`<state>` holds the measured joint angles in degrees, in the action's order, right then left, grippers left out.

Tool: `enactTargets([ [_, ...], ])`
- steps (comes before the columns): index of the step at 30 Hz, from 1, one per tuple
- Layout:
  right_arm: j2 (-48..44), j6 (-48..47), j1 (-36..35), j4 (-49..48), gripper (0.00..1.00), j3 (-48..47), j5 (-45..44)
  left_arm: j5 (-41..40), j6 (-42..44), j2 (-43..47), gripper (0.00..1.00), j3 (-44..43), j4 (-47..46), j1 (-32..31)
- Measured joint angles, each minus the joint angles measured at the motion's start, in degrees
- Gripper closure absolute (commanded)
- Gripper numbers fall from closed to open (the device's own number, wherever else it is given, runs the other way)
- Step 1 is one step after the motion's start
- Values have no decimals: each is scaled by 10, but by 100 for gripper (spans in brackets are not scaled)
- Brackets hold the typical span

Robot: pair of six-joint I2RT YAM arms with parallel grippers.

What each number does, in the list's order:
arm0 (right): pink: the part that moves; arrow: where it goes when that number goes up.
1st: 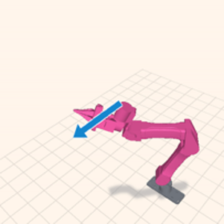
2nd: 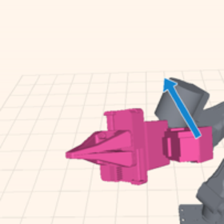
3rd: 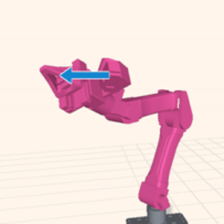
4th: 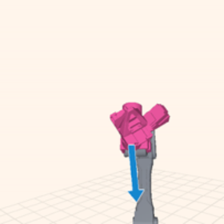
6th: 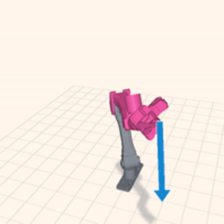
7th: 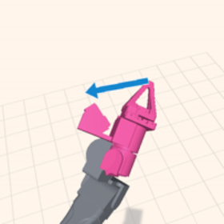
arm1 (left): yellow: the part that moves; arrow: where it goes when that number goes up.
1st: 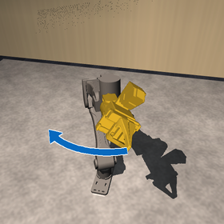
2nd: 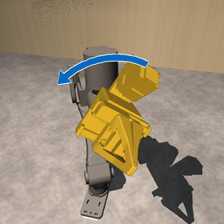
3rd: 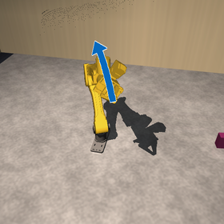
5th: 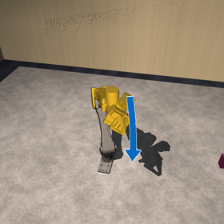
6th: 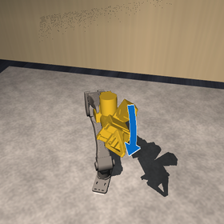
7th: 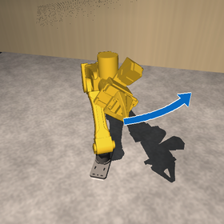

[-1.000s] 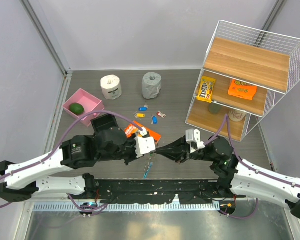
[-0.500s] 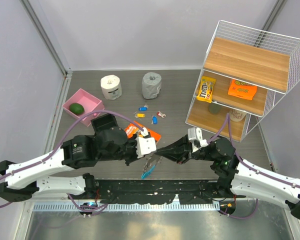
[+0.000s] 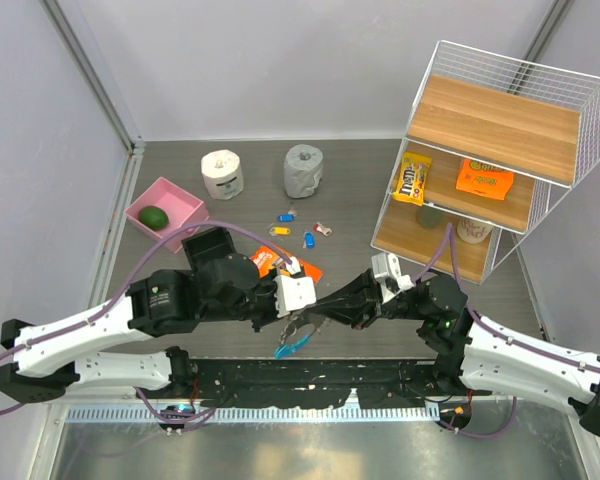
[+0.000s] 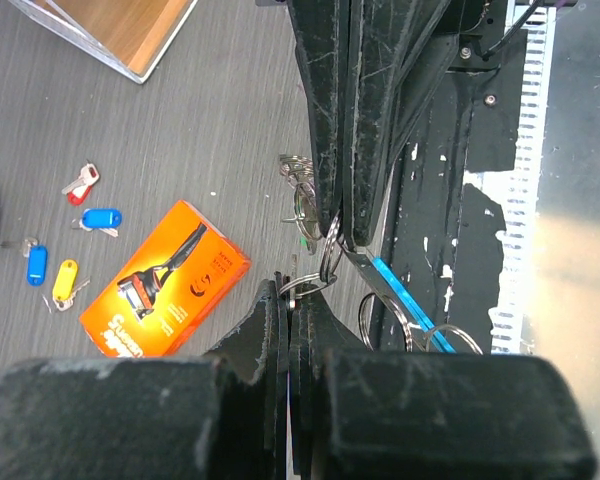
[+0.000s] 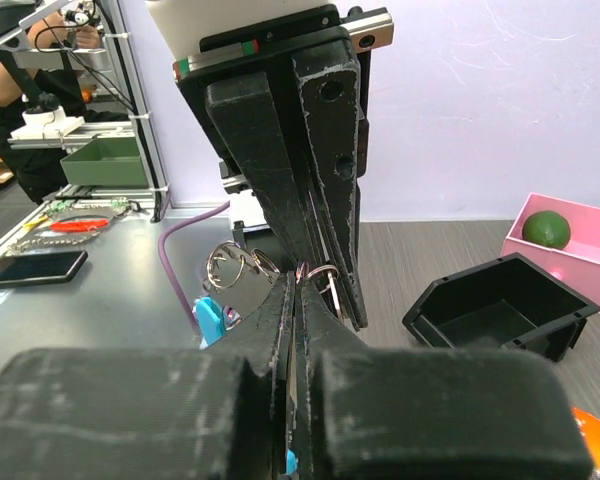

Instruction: Remove the keys from the keyring

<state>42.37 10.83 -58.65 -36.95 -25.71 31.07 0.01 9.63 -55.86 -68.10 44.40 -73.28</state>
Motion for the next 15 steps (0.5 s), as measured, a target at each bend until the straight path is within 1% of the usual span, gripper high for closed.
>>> enactTargets([
  [10, 23, 42, 0, -24, 95, -1, 7, -3, 9, -8, 100, 0, 0, 0],
  [15, 27, 54, 2, -21, 95, -2, 8, -27, 14, -5, 100, 0, 2, -1],
])
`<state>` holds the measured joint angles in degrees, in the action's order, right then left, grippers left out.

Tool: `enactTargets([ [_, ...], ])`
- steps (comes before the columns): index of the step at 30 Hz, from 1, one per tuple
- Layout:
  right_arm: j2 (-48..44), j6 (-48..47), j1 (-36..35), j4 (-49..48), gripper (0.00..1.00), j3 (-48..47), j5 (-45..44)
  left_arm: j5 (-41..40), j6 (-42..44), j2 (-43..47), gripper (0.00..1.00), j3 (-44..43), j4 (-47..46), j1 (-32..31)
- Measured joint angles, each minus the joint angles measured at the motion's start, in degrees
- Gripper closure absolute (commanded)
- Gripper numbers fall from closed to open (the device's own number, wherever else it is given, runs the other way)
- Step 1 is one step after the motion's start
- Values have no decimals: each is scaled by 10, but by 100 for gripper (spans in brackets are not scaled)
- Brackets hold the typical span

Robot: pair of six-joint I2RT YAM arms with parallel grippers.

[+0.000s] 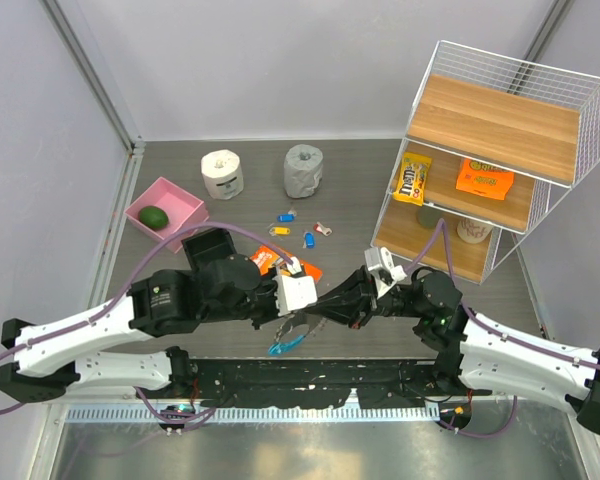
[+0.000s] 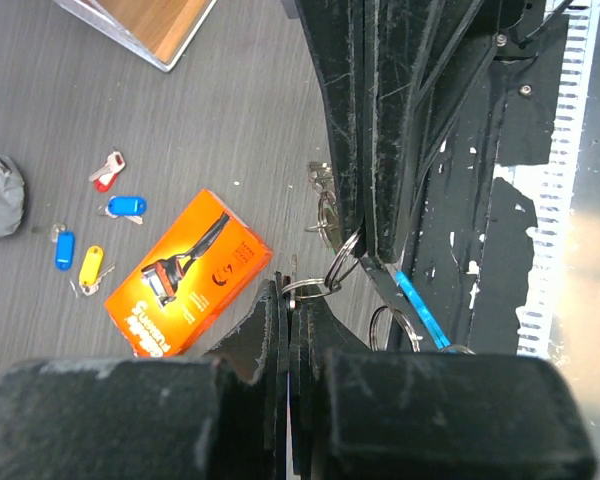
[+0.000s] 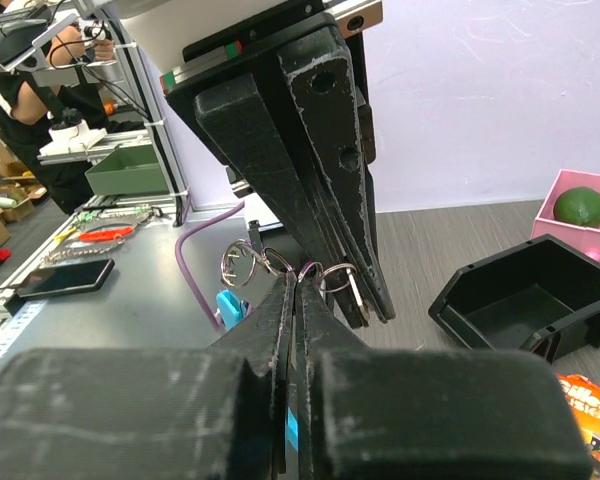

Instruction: Remove the keys from the keyring

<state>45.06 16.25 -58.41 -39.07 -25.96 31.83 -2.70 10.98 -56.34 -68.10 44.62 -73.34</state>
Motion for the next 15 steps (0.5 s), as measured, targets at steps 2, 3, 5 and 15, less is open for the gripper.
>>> enactTargets([
  [2, 0, 2, 0, 10, 95, -4, 0, -9, 0, 3, 100, 0, 2, -1],
  [3, 0, 3, 0, 15, 95, -6, 0, -12, 1, 5, 100, 0, 2, -1],
  [5, 0, 5, 0, 19, 95, -9, -1, -17, 2, 9, 100, 0, 3, -2],
  [15, 18, 14, -25, 28, 95, -9, -21, -24, 10, 11, 100, -3, 27, -5],
])
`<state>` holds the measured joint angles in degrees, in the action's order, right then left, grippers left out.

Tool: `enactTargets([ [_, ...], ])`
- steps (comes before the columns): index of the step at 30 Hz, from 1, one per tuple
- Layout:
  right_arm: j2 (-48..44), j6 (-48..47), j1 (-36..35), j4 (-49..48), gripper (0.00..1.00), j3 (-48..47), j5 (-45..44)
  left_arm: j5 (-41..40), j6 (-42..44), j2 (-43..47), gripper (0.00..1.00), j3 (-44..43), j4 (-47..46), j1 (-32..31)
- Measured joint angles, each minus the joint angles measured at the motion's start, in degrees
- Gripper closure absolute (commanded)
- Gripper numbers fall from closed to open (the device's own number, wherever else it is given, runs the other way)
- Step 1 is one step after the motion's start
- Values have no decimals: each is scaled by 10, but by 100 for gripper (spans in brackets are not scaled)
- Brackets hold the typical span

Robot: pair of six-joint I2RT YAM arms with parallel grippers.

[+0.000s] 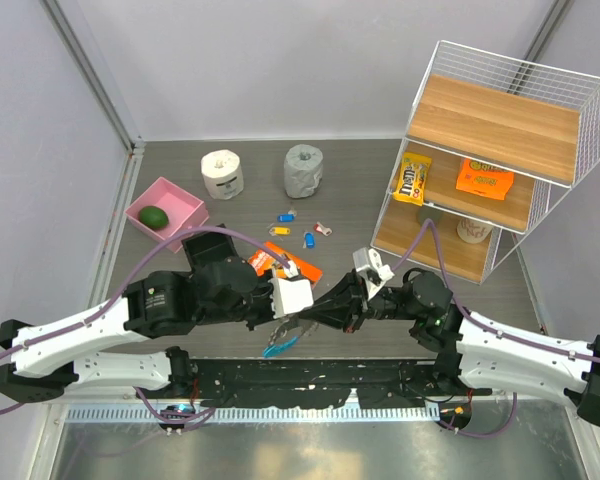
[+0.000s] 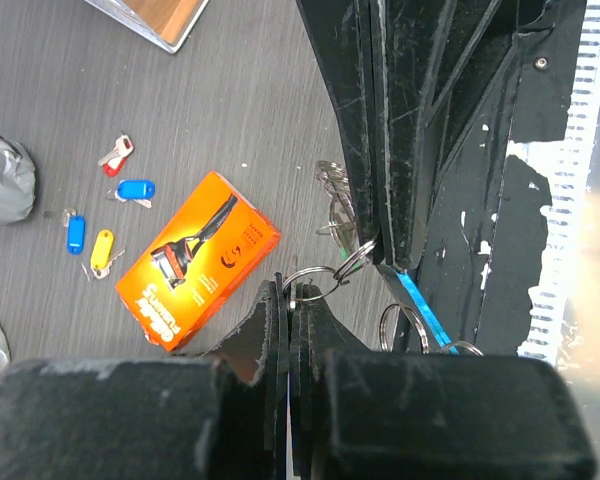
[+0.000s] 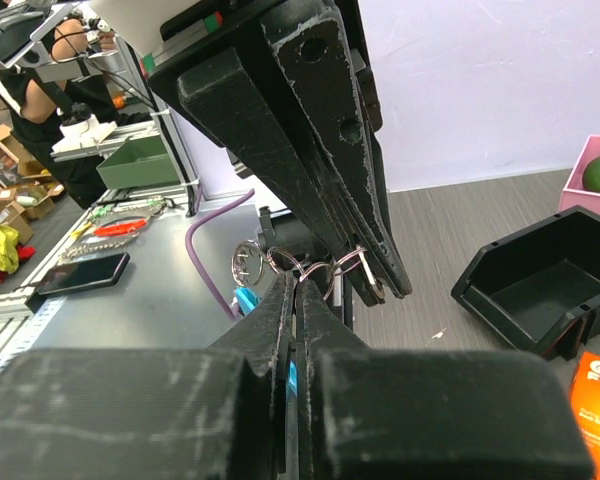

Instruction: Remove the keys from the keyring

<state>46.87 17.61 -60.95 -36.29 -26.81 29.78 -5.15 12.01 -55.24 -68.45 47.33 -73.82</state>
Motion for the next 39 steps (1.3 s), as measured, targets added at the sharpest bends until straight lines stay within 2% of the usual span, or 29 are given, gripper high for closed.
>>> enactTargets([
  [22, 64, 9, -37, 28, 95, -49, -44, -10, 5, 42, 100, 0, 21, 0],
  [24, 67, 15, -39, 33, 84, -54, -51, -10, 5, 46, 100, 0, 23, 0],
  [25, 68, 19, -40, 38, 65, -57, -55, -10, 6, 48, 100, 1, 23, 0],
  [27, 68, 30, -41, 45, 50, -59, -59, -10, 8, 49, 100, 1, 22, 1],
  [29, 68, 34, -45, 50, 46, -59, -58, -13, 9, 47, 100, 2, 22, 2],
  [39, 34, -31, -49, 82, 45, -59, -27, -13, 21, 55, 100, 3, 14, 5],
])
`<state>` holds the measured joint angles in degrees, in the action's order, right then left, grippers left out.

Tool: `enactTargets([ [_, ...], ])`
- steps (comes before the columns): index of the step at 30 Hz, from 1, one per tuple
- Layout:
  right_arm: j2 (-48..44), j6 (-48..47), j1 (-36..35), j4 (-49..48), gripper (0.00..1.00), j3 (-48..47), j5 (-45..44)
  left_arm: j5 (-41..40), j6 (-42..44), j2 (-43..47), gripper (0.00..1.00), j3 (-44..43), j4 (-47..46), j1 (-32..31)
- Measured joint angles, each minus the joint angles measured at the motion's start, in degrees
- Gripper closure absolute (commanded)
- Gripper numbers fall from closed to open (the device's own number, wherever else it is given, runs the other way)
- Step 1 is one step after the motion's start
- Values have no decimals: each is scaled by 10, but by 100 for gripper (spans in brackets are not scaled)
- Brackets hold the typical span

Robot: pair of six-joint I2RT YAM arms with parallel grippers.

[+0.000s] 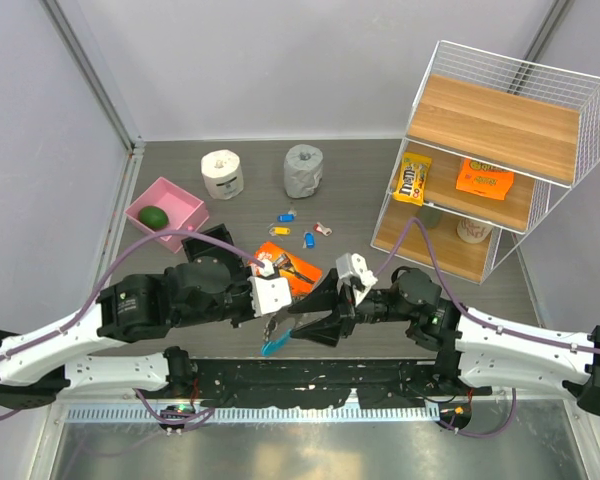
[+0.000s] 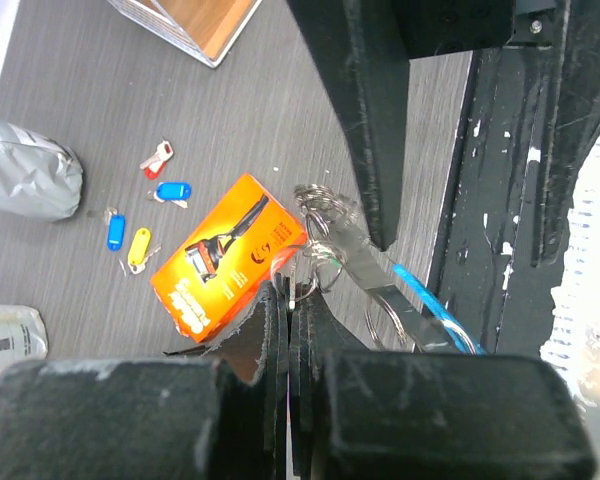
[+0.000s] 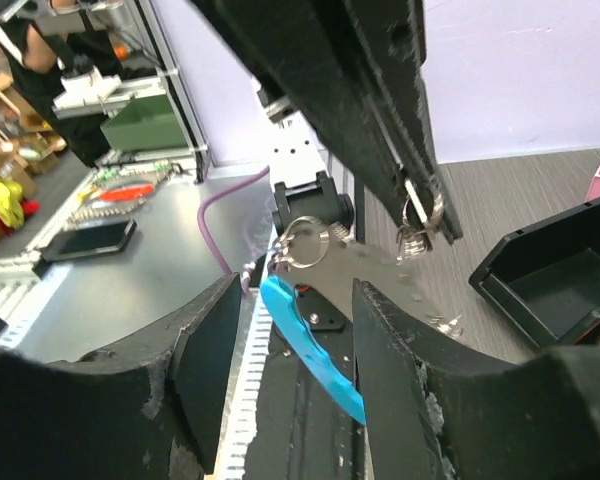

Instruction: Remove the keys from the keyring

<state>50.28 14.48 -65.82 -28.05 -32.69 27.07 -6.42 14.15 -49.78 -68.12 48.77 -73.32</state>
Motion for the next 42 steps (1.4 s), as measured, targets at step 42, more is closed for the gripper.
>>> enactTargets([
  [42, 23, -227, -2, 15, 72, 3, -76, 39, 58, 31, 100, 38, -34, 3],
])
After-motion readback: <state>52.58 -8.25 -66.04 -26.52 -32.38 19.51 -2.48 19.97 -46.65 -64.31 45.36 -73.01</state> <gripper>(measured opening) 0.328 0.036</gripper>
